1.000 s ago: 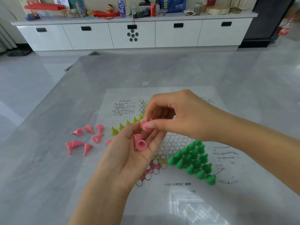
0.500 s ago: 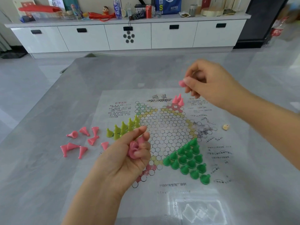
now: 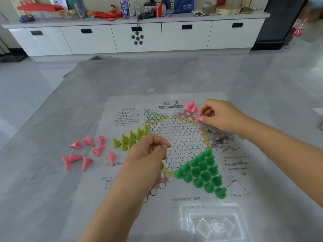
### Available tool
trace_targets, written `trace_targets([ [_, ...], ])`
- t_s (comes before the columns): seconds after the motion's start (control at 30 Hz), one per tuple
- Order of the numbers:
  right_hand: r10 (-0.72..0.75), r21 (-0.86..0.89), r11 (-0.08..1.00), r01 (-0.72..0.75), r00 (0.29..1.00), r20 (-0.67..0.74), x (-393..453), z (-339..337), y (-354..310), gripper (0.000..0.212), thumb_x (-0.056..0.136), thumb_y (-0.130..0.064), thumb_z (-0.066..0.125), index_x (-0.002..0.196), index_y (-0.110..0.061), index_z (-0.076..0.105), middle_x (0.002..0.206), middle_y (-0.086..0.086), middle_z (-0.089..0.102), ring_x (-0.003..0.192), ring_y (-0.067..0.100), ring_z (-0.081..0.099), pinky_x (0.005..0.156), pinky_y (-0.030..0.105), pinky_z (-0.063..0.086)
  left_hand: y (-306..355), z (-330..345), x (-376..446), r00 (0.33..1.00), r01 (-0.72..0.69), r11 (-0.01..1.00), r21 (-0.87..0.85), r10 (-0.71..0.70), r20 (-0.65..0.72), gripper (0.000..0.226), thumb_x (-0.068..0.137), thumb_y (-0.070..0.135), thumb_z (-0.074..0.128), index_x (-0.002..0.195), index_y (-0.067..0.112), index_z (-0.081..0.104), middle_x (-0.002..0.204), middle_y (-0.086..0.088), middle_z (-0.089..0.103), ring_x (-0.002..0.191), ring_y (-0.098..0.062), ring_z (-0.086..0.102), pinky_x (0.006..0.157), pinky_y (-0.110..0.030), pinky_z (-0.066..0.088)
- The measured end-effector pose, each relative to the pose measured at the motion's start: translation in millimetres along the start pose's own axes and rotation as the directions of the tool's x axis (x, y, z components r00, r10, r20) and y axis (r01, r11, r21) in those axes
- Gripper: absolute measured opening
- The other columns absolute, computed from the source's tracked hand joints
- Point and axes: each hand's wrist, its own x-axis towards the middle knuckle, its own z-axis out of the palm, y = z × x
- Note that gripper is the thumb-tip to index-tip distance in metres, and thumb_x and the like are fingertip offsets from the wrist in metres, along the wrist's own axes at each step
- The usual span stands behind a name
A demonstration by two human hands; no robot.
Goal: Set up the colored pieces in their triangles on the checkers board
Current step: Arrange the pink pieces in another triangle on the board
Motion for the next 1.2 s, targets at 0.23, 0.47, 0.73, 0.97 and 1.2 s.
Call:
trace_targets([
  [0.23,-0.008,-0.003,1.0,0.008,0.997,-0.081,4.4,7.0,0.5,0.006,0.082,-0.014,0.064,0.082,-0.019,0.059,0.079,-0.004,0.067,0.076,0.009,0.061,0.071,0.024,0.048,2.6,-3.0,1.4,0.994,0.104,0.99,-0.1,-0.099,0.053,0.04,0.079,-0.002,0.044,0.049,0.022,0.056,0.046,0.006,0.046,0.04,-0.011,0.035,0.034,-0.02,0.028],
  [0.47,0.006,-0.038,0.999,-0.012,0.99,-0.144,8.6,13.5,3.3,0.004,0.083,-0.018,0.062,0.087,-0.017,0.061,0.079,0.0,0.067,0.069,0.007,0.057,0.06,0.02,0.043,3.9,-3.8,-2.4,0.992,0.077,0.99,-0.115,-0.065,0.107,0.028,0.081,-0.003,0.045,0.063,0.015,0.055,0.048,0.005,0.042,0.042,-0.009,0.034,0.036,-0.018,0.03],
  [0.73,-0.005,-0.046,0.999,-0.002,0.987,-0.16,8.4,15.2,4.1,0.005,0.083,-0.02,0.063,0.087,-0.017,0.061,0.068,-0.011,0.057,0.063,0.001,0.051,0.057,0.018,0.041,0.9,-4.4,-2.0,0.997,0.021,0.998,-0.057,-0.017,0.072,0.015,0.085,0.01,0.058,0.072,0.019,0.059,0.049,0.01,0.043,0.044,-0.009,0.034,0.041,-0.019,0.032],
  [0.97,0.015,-0.029,0.999,-0.02,0.989,-0.147,6.4,13.5,2.1,0.01,0.084,-0.02,0.062,0.092,-0.015,0.061,0.072,-0.009,0.058,0.069,0.006,0.054,0.062,0.019,0.042,1.8,-4.5,-1.1,0.994,0.062,0.99,-0.125,-0.05,0.098,0.012,0.08,0.017,0.064,0.07,0.016,0.058,0.052,0.006,0.045,0.042,-0.009,0.034,0.039,-0.017,0.031],
  [1.2,-0.095,0.03,0.994,0.102,0.981,-0.171,-28.0,-1.1,-29.2,0.006,0.084,-0.018,0.06,0.082,-0.023,0.062,0.069,-0.013,0.06,0.063,-0.002,0.055,0.057,0.009,0.041,15.1,-10.2,-1.8,0.938,0.336,0.713,-0.616,-0.194,0.287,0.025,0.089,0.022,0.039,0.081,0.004,0.054,0.059,-0.008,0.053,0.043,-0.012,0.04,0.034,-0.018,0.031],
])
